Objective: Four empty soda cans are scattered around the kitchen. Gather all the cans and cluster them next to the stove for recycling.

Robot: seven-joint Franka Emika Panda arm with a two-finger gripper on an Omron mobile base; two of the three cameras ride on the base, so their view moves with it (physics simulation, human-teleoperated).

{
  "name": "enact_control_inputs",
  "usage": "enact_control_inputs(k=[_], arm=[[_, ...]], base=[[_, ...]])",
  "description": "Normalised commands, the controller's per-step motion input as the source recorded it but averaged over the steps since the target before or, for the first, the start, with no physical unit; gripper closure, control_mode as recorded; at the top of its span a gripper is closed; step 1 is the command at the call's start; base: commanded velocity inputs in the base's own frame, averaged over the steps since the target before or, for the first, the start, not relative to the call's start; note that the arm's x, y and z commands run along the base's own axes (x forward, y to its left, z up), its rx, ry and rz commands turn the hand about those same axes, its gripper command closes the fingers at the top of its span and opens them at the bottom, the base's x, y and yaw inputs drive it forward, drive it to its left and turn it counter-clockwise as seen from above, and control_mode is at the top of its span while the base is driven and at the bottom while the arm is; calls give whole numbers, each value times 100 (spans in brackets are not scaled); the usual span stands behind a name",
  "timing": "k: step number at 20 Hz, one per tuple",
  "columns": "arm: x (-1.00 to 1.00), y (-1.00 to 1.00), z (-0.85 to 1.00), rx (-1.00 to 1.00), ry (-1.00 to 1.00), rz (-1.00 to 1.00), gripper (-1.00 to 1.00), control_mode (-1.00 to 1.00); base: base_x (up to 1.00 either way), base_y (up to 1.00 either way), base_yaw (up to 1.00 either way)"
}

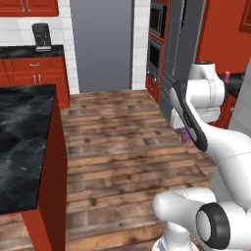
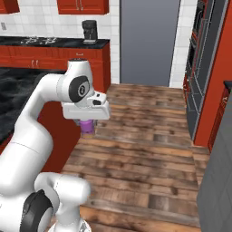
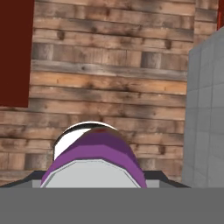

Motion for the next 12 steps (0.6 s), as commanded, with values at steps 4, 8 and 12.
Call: enact_control_inputs(k=[4,8,12], arm=[[0,0,0,0,0,0,100,100],[0,0,0,0,0,0,100,100],[0,0,0,0,0,0,100,100]], base=[[100,-30,0],[100,0,0],[100,0,0]])
